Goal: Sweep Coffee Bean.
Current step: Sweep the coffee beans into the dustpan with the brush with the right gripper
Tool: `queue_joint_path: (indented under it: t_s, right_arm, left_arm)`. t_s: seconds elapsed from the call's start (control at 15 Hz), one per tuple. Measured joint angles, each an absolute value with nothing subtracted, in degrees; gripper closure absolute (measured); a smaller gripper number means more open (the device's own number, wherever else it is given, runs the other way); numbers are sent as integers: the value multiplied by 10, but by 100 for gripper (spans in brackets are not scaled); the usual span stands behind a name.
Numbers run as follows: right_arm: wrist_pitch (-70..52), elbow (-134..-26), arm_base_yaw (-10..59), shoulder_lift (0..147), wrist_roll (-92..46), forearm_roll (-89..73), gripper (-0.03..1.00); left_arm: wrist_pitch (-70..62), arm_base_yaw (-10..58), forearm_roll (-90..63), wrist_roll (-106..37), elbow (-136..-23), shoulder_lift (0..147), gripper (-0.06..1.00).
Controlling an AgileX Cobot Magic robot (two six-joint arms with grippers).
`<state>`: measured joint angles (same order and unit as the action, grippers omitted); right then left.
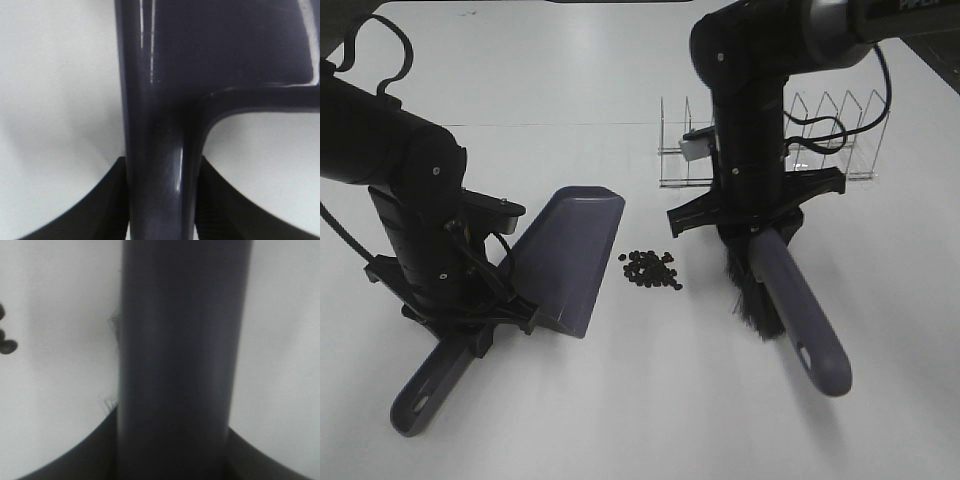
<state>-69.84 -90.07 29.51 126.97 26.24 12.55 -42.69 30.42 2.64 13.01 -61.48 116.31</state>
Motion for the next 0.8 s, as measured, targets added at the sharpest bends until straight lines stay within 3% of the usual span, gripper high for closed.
queue_joint_path:
  t_s: [0.13, 0.8]
  right_arm:
    - [-702, -934, 327, 1317, 270, 85, 67]
    - [-657, -1072, 330, 1401, 245, -207, 67]
  left_arm:
    - [-425, 304, 26, 121, -615, 1163, 62]
    - [-424, 304, 25, 111, -615, 1163, 62]
